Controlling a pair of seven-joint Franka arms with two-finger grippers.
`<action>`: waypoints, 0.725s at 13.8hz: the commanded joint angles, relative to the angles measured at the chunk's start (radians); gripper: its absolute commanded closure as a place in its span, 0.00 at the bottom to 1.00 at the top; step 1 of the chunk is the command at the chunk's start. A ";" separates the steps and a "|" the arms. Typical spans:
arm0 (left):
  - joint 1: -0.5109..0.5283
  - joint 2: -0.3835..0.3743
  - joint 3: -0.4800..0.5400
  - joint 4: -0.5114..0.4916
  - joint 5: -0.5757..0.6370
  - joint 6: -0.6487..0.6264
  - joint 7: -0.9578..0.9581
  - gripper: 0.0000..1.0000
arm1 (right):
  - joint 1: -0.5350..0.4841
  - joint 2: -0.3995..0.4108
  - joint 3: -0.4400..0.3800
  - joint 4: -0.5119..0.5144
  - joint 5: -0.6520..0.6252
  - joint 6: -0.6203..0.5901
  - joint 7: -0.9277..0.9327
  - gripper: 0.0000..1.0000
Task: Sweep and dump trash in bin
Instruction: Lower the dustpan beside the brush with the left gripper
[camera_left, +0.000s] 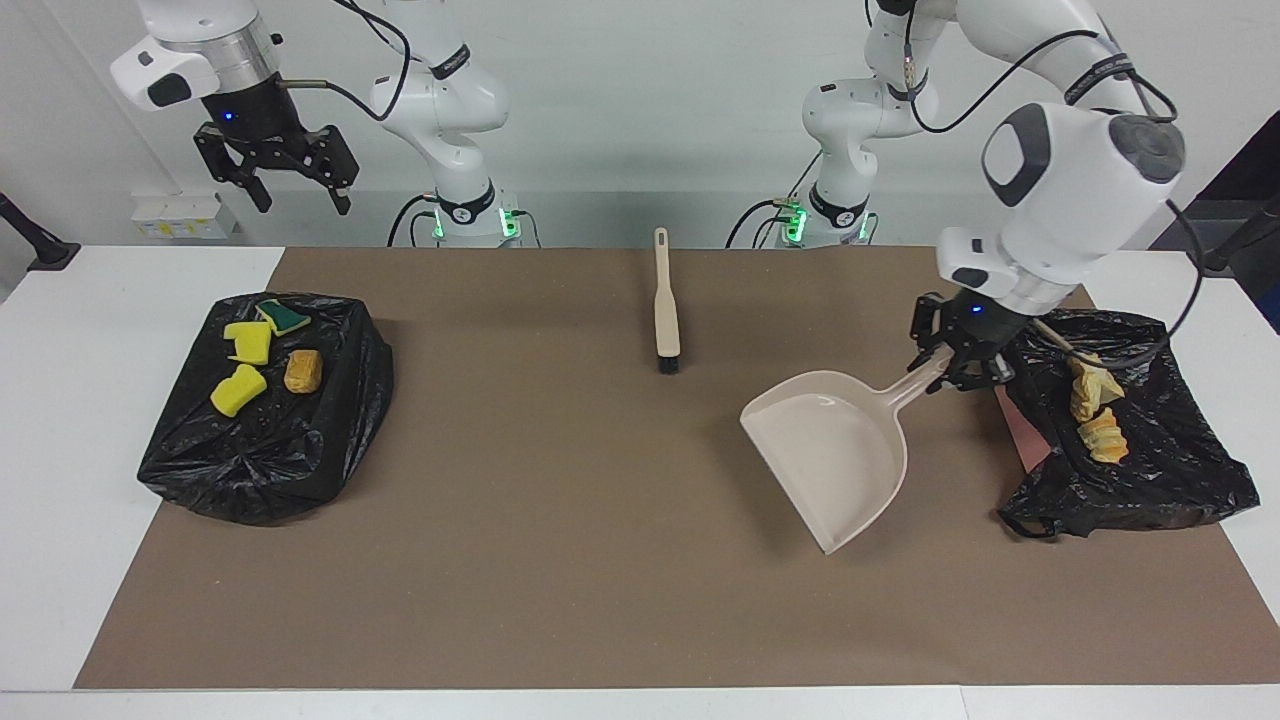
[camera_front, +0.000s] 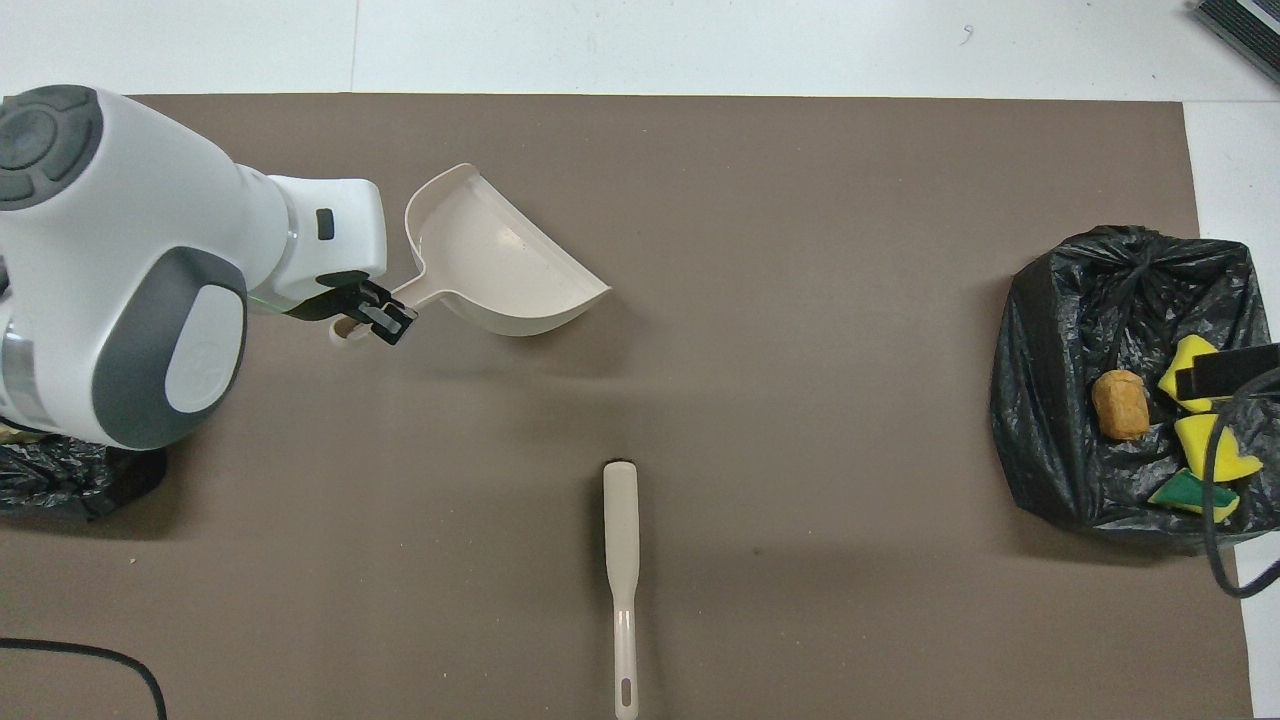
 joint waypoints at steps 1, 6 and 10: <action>-0.080 -0.020 0.016 -0.088 0.069 0.100 -0.211 1.00 | -0.005 -0.018 0.001 -0.024 0.014 0.021 -0.031 0.00; -0.172 -0.017 0.016 -0.183 0.075 0.195 -0.547 1.00 | -0.005 -0.019 0.003 -0.026 0.014 0.021 -0.031 0.00; -0.250 0.032 0.016 -0.220 0.077 0.293 -0.745 1.00 | -0.005 -0.019 0.001 -0.027 0.015 0.019 -0.031 0.00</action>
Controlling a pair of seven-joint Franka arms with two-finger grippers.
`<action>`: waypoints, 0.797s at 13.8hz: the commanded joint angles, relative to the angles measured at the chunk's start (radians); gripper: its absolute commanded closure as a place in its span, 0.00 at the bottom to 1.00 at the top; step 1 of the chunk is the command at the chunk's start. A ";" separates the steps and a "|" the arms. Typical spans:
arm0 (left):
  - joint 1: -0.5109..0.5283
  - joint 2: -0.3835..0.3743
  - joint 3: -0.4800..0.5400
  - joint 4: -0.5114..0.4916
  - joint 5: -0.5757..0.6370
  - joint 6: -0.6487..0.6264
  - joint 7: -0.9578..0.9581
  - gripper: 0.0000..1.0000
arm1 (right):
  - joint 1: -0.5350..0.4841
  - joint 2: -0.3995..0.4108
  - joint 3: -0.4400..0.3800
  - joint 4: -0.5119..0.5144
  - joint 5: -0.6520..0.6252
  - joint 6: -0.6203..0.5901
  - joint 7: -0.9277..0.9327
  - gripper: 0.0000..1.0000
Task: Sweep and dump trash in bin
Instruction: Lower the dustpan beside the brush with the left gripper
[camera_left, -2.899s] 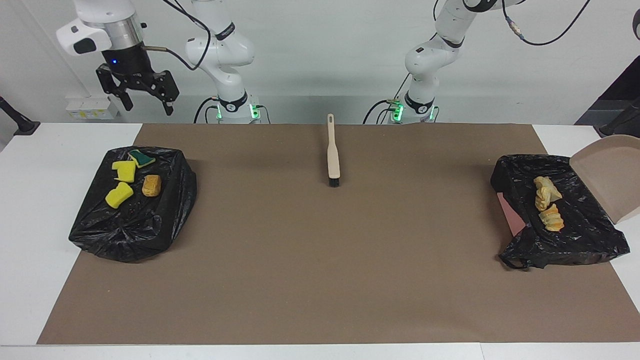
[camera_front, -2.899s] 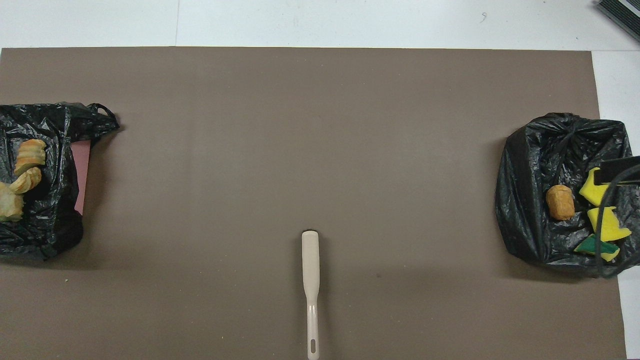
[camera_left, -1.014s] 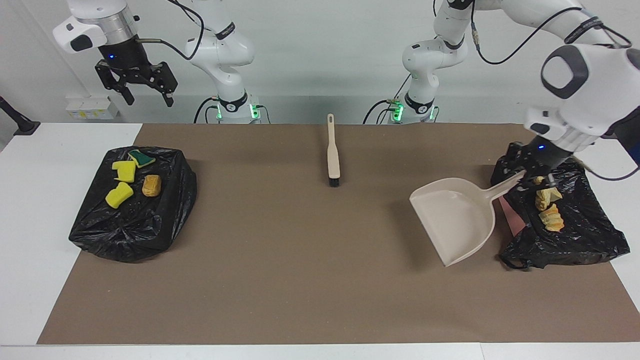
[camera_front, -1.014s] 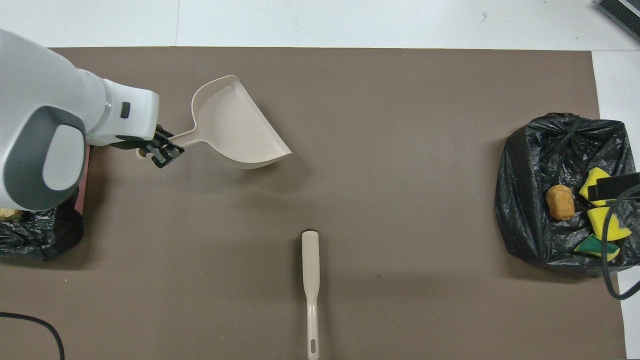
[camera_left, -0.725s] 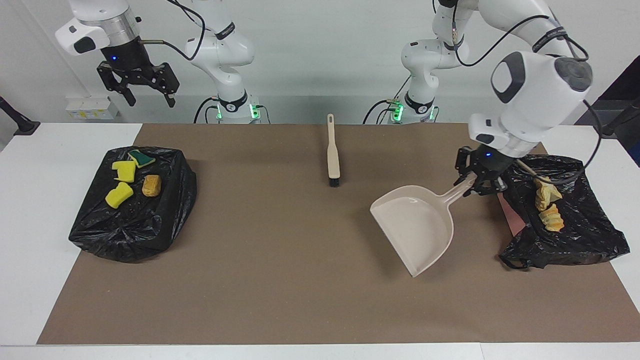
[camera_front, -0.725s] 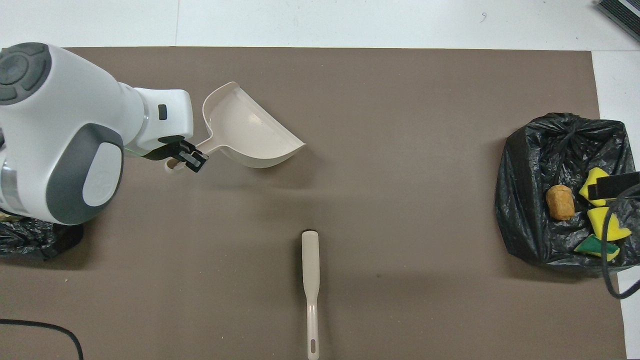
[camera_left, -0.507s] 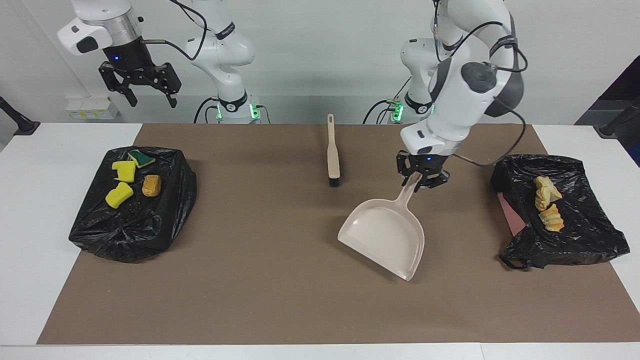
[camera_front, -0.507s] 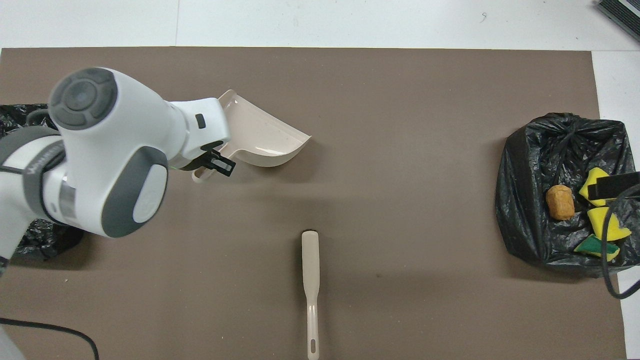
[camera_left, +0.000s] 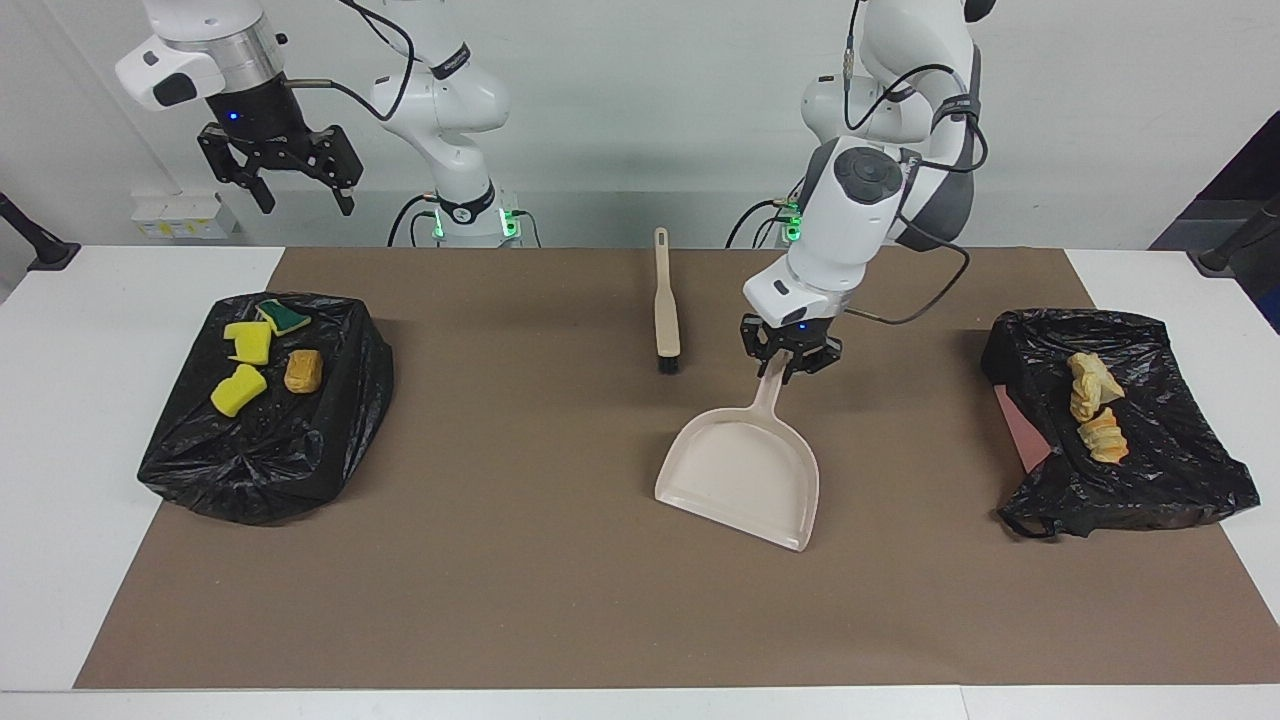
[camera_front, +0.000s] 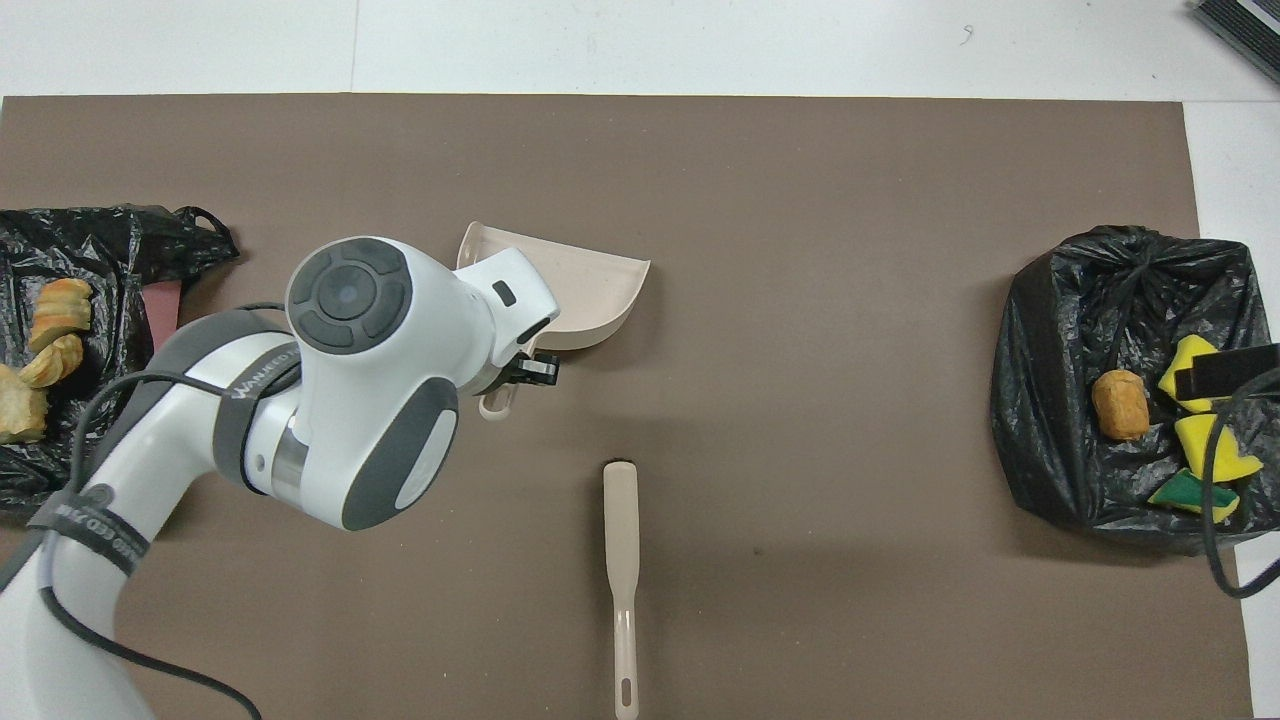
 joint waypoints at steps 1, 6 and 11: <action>-0.071 0.040 0.016 -0.028 0.017 0.094 -0.136 0.99 | -0.005 -0.019 0.003 -0.026 0.014 0.019 -0.031 0.00; -0.110 0.082 0.016 -0.028 0.017 0.168 -0.201 0.83 | -0.005 -0.019 0.001 -0.026 0.014 0.019 -0.031 0.00; -0.107 0.086 0.016 -0.025 0.016 0.159 -0.212 0.11 | -0.005 -0.022 0.001 -0.027 0.015 0.016 -0.031 0.00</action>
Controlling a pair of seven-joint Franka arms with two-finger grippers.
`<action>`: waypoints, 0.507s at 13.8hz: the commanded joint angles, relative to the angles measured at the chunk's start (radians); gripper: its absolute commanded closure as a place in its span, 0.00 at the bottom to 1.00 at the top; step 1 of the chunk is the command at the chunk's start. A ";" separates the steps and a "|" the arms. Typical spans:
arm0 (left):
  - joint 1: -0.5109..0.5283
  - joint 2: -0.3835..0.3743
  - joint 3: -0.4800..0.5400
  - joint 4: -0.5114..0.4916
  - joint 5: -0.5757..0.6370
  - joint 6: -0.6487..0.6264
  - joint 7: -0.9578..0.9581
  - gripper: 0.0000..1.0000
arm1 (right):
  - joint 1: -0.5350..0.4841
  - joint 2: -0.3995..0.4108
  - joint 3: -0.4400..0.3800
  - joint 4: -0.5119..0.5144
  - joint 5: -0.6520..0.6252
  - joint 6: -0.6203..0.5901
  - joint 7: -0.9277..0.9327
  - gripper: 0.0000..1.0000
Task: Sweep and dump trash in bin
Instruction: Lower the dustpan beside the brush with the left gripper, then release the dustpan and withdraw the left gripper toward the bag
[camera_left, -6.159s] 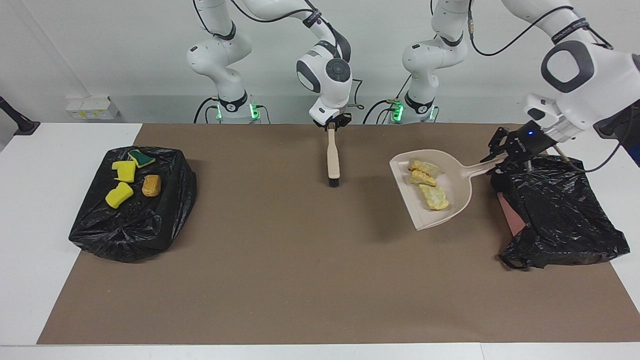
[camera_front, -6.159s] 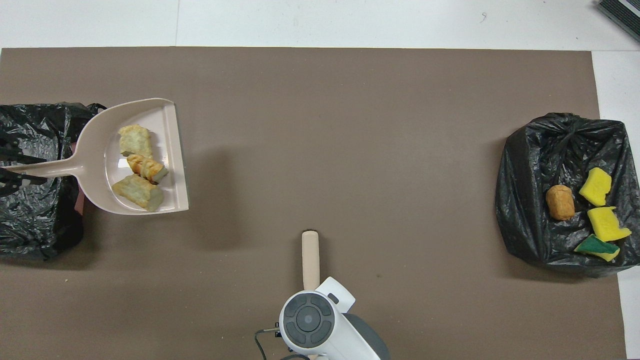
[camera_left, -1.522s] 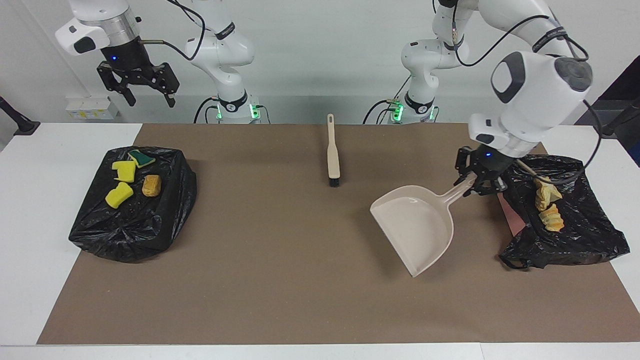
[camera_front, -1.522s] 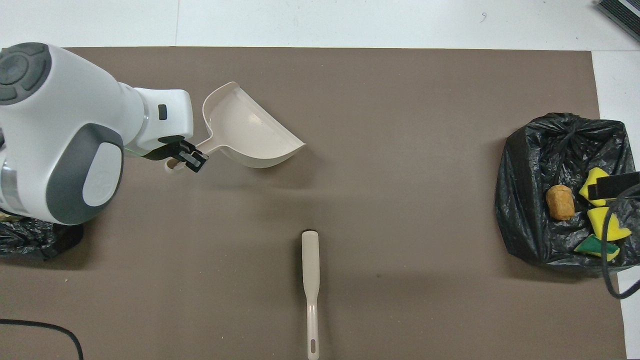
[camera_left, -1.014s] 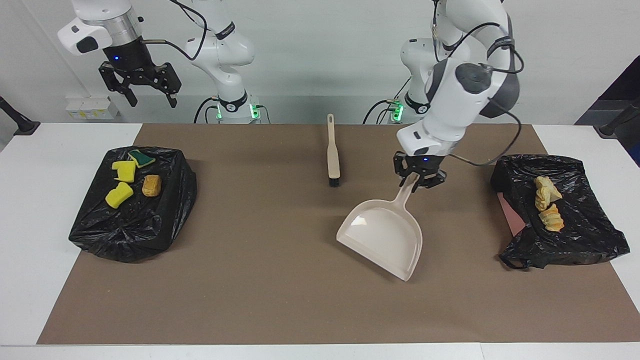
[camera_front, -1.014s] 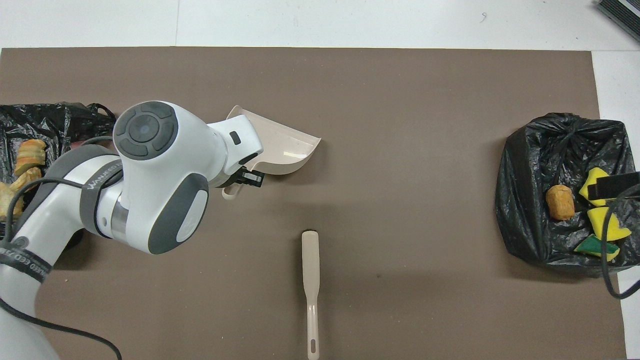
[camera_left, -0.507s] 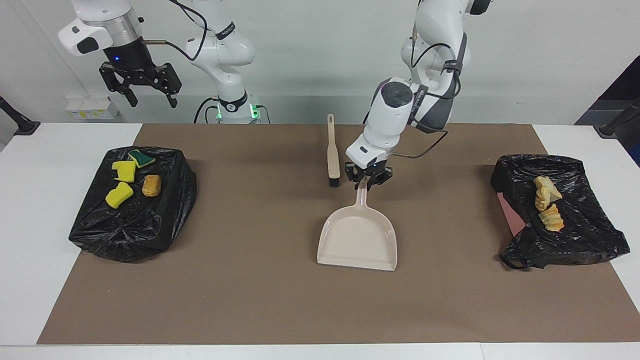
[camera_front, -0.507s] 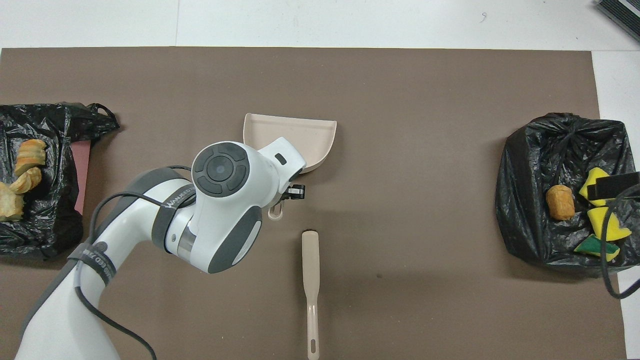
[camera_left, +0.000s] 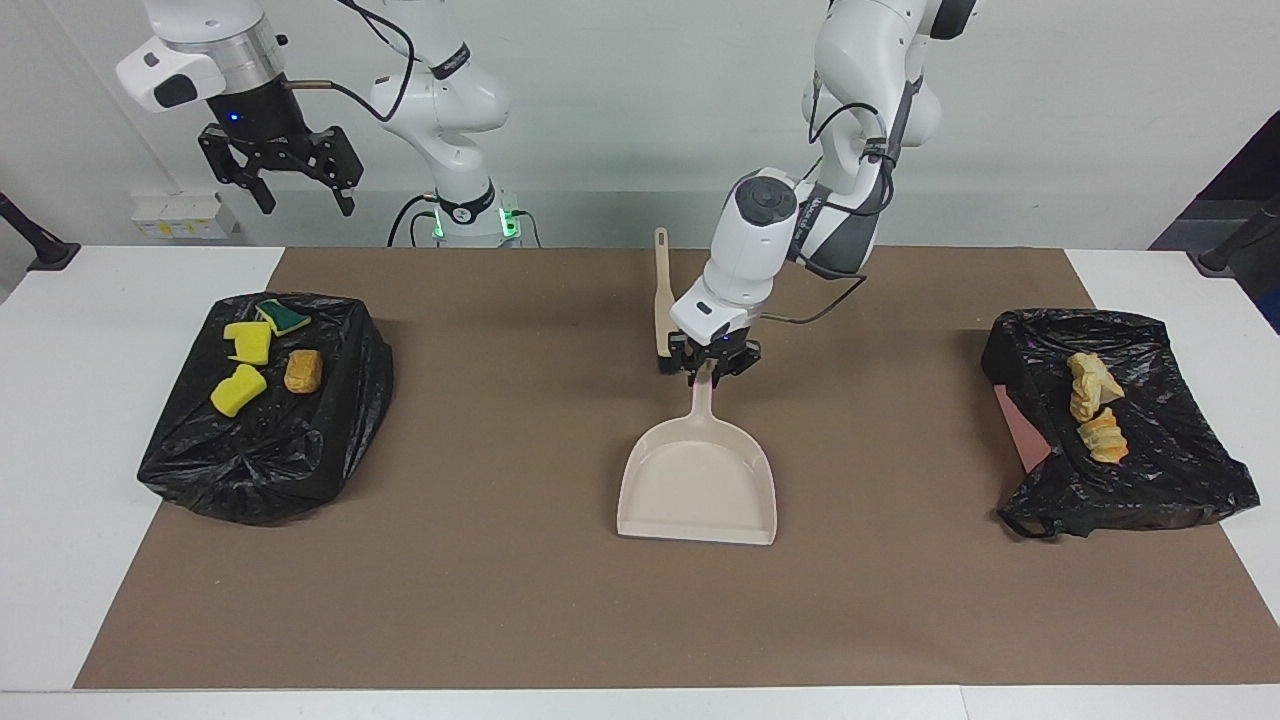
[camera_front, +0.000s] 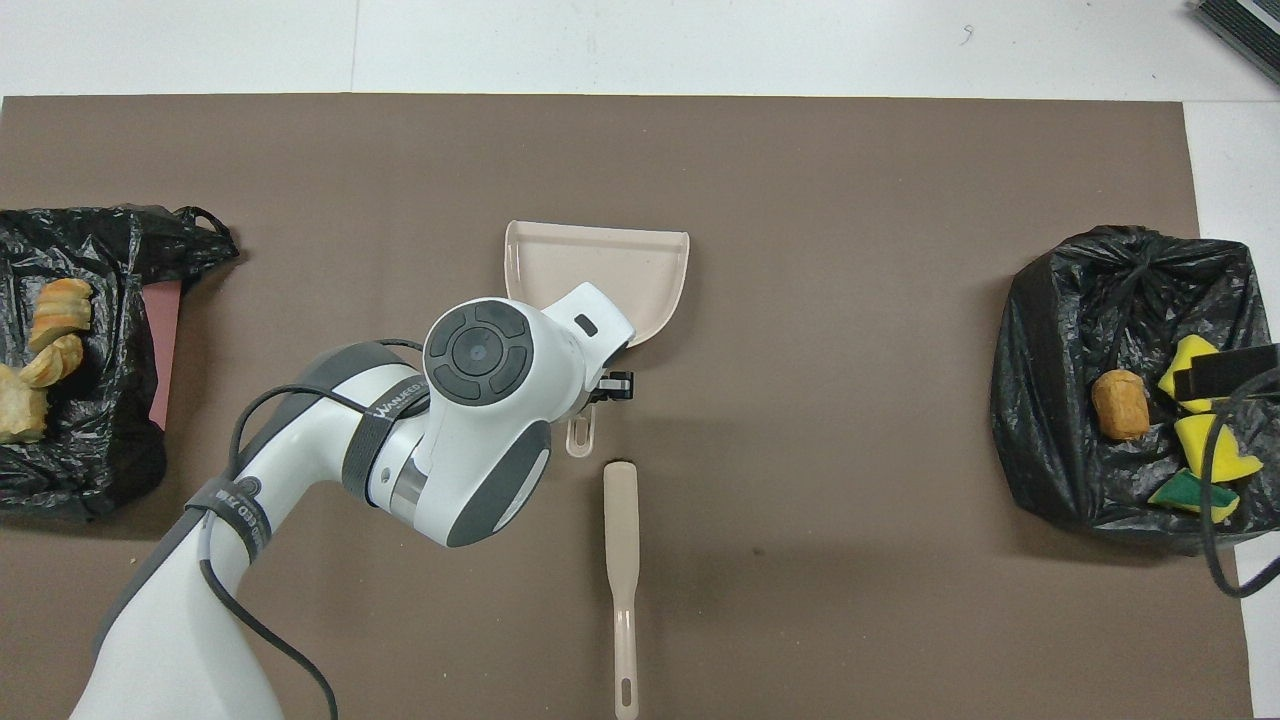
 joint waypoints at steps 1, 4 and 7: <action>-0.016 -0.002 0.012 -0.005 0.013 0.005 -0.048 0.11 | -0.005 -0.022 0.001 -0.026 0.015 0.016 -0.029 0.00; 0.002 -0.007 0.018 0.021 0.019 -0.066 -0.050 0.00 | -0.005 -0.022 0.001 -0.027 0.014 0.019 -0.025 0.00; 0.046 -0.016 0.024 0.074 0.088 -0.169 0.002 0.00 | -0.005 -0.021 0.001 -0.027 0.015 0.019 -0.017 0.00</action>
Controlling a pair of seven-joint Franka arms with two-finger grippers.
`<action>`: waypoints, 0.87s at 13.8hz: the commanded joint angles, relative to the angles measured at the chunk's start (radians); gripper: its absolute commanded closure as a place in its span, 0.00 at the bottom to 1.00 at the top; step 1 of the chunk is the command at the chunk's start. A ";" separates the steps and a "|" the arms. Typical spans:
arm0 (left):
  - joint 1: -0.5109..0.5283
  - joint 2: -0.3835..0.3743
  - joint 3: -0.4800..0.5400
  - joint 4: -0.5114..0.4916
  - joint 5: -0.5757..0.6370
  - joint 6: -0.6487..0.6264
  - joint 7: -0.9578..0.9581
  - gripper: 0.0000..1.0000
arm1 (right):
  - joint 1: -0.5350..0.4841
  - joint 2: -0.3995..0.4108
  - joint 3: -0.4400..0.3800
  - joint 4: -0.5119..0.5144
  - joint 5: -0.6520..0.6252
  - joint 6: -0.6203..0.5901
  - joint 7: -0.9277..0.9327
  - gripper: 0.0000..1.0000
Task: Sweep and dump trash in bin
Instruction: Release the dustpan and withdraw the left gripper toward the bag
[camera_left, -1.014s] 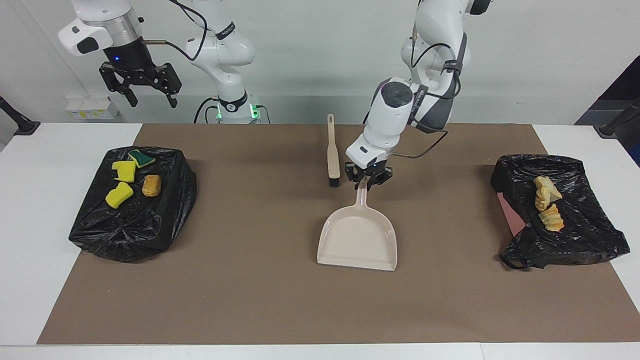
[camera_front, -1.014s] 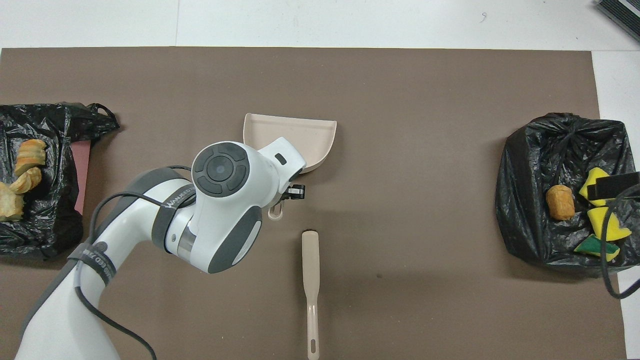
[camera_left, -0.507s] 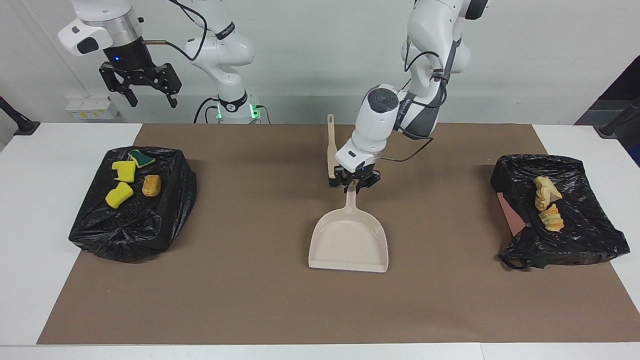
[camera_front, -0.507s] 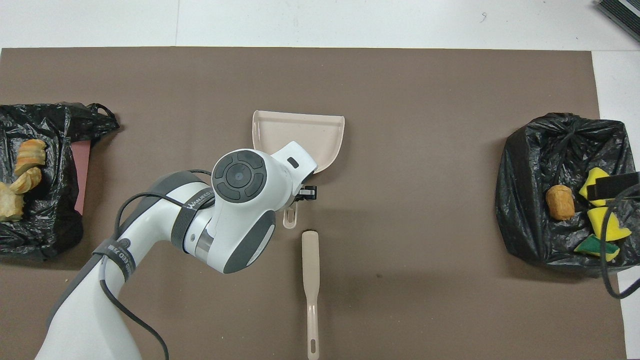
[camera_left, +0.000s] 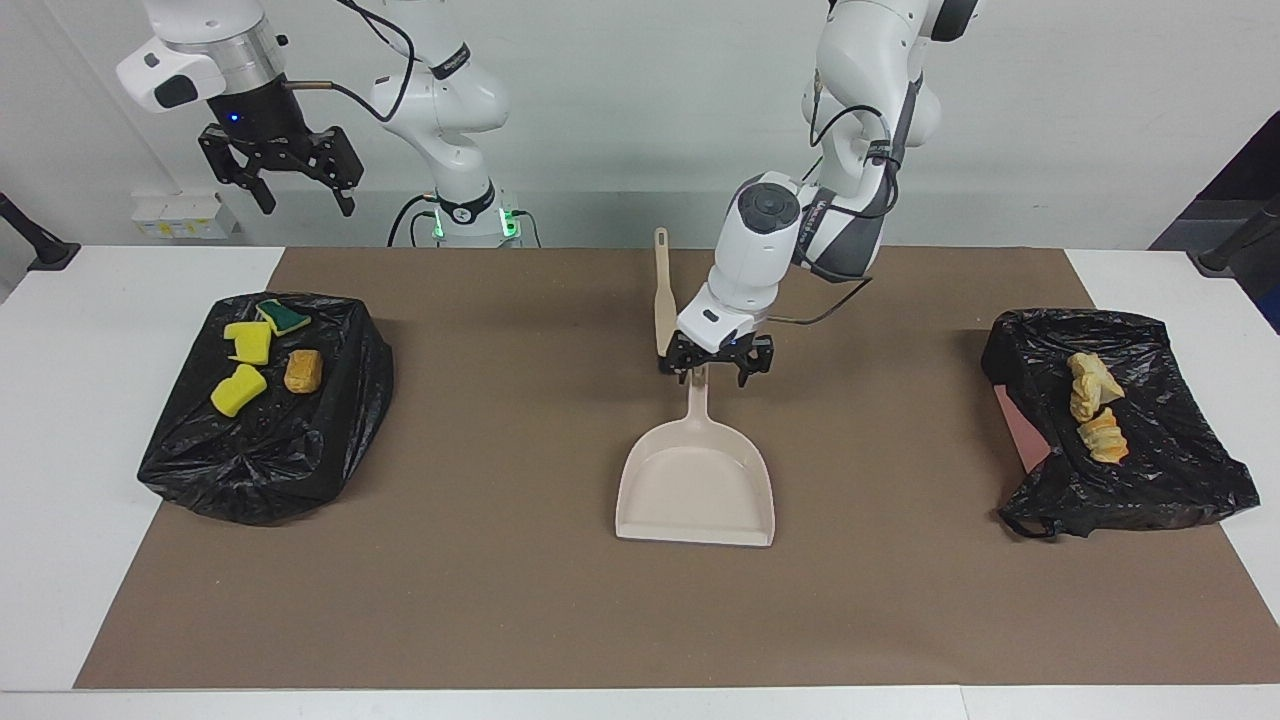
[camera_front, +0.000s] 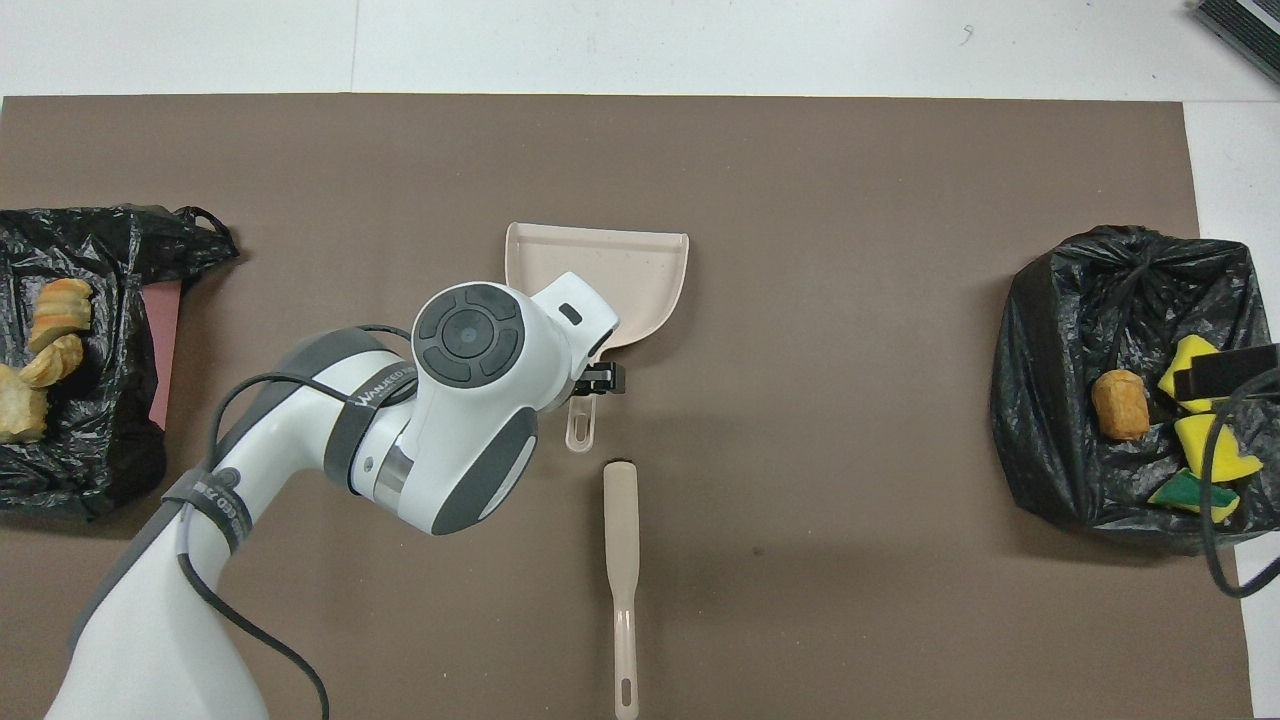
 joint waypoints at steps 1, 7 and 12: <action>0.061 -0.015 0.002 0.049 0.035 -0.087 0.070 0.00 | -0.005 -0.021 0.001 -0.028 0.015 0.021 -0.017 0.00; 0.240 -0.029 0.000 0.177 0.029 -0.260 0.281 0.00 | -0.010 -0.008 0.001 -0.018 0.020 0.018 -0.012 0.00; 0.396 -0.093 0.005 0.202 0.003 -0.315 0.550 0.00 | -0.008 -0.011 0.001 -0.021 0.021 0.019 -0.009 0.00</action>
